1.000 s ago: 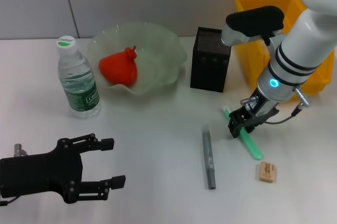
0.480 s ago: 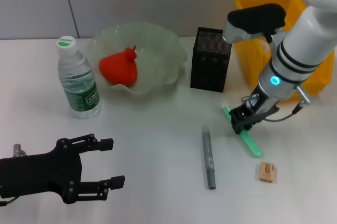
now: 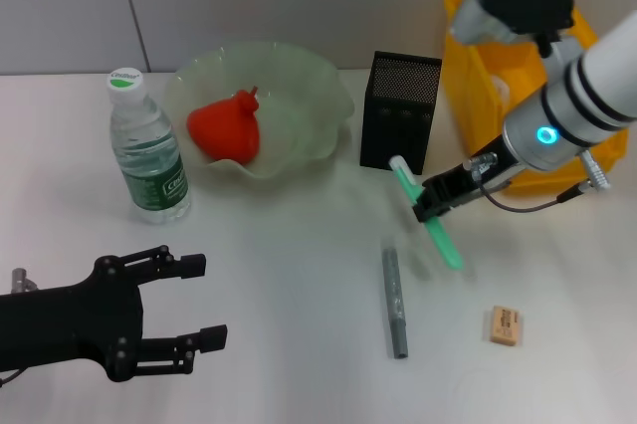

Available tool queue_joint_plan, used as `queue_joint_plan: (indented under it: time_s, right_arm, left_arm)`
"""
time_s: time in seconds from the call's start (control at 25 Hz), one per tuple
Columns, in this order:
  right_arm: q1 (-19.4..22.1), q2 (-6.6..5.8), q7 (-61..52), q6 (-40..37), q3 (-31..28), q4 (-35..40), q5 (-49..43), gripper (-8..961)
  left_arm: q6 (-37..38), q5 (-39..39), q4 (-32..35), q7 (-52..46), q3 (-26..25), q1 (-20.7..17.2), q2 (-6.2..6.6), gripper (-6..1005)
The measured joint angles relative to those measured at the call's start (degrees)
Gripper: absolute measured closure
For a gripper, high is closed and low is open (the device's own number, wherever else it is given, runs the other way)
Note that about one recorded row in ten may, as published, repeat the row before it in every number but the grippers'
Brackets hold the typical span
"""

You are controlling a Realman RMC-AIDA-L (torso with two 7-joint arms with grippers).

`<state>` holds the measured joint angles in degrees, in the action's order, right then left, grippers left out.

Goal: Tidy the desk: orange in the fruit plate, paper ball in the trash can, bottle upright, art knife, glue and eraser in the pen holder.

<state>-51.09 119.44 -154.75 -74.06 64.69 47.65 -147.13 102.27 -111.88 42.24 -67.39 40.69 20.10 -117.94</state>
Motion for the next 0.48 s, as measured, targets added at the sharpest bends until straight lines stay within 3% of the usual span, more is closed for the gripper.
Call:
queue_joint_plan:
  time_s: [0.04, 0.12, 0.28, 0.32, 0.36, 0.48]
  right_arm:
    - [0.0, 0.0, 0.0, 0.0, 0.0, 0.0, 0.0, 776]
    - [5.06, -0.03, 5.39, 0.56, 0.08, 4.42, 6.9, 774]
    - [9.55, -0.05, 11.88, 1.42, -0.08, 7.35, 13.59, 770]
    - [12.56, -0.12, 18.06, 2.16, -0.44, 7.9, 20.07, 769]
    - [12.56, -0.12, 18.06, 2.16, -0.44, 7.9, 20.07, 769]
    - [17.15, -0.26, 32.24, 2.99, -0.82, 6.45, 33.17, 766]
  left_arm:
    - [0.25, 0.0, 0.0, -0.01, -0.05, -0.04, 0.0, 156]
    - [0.51, 0.0, 0.01, -0.02, -0.07, -0.06, 0.0, 156]
    - [1.05, 0.0, -0.01, -0.02, -0.1, -0.14, 0.0, 156]
    - [1.05, 0.0, -0.01, -0.02, -0.1, -0.14, 0.0, 156]
    - [1.05, 0.0, -0.01, -0.02, -0.1, -0.14, 0.0, 156]
    - [1.05, 0.0, -0.18, -0.02, -0.11, -0.13, -0.01, 156]
